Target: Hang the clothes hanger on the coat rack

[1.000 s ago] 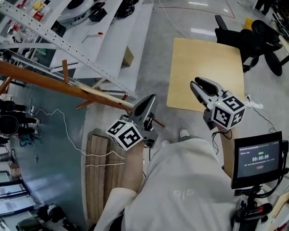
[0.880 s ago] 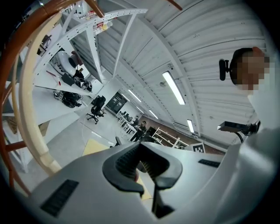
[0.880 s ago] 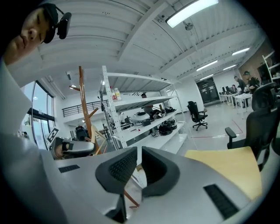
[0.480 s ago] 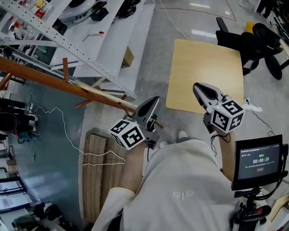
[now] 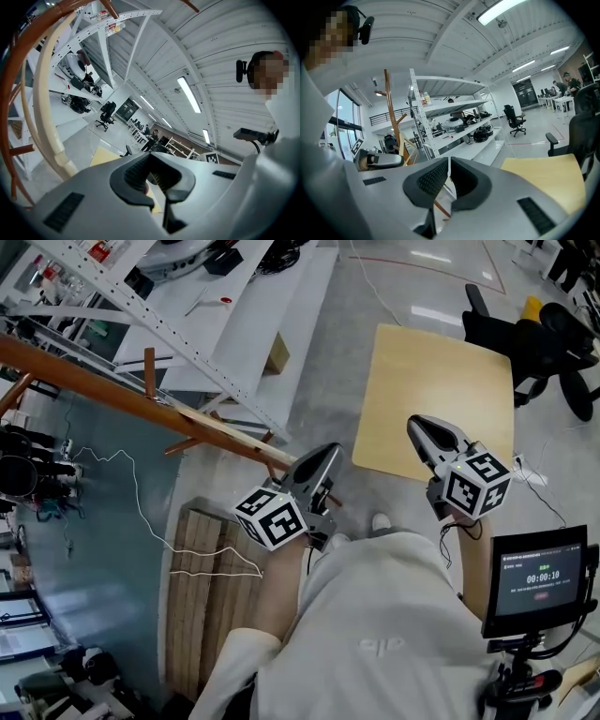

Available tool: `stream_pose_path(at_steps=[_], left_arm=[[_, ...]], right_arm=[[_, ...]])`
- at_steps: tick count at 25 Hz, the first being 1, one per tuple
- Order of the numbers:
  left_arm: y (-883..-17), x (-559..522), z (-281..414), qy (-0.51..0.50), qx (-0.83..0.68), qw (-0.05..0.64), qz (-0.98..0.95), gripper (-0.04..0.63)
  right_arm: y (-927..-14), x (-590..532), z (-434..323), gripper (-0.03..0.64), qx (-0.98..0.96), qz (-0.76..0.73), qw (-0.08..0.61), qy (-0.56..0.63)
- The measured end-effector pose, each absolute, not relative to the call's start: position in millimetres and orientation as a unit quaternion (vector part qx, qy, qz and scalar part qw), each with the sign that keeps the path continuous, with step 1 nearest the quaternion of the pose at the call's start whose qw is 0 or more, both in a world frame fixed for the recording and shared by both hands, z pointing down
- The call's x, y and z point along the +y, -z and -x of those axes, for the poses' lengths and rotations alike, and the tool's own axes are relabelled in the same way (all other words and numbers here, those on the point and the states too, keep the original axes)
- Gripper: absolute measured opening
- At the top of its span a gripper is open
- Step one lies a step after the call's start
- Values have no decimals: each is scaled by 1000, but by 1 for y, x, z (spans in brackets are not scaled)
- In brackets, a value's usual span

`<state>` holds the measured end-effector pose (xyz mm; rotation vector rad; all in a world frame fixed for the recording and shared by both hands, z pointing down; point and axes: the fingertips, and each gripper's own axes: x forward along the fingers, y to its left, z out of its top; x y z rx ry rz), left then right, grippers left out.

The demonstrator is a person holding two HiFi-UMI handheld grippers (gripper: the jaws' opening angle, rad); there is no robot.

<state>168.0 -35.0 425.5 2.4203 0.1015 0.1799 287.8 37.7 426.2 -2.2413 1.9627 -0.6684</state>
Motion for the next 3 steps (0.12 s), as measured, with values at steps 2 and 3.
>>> stream_pose_path(at_steps=[2, 3], left_arm=[[-425, -37, -167, -69, 38, 349, -934, 6], [-425, -38, -167, -69, 37, 348, -934, 6]], right_arm=[[-427, 35, -287, 30, 644, 732, 40, 220], [-428, 34, -287, 29, 644, 731, 38, 221]])
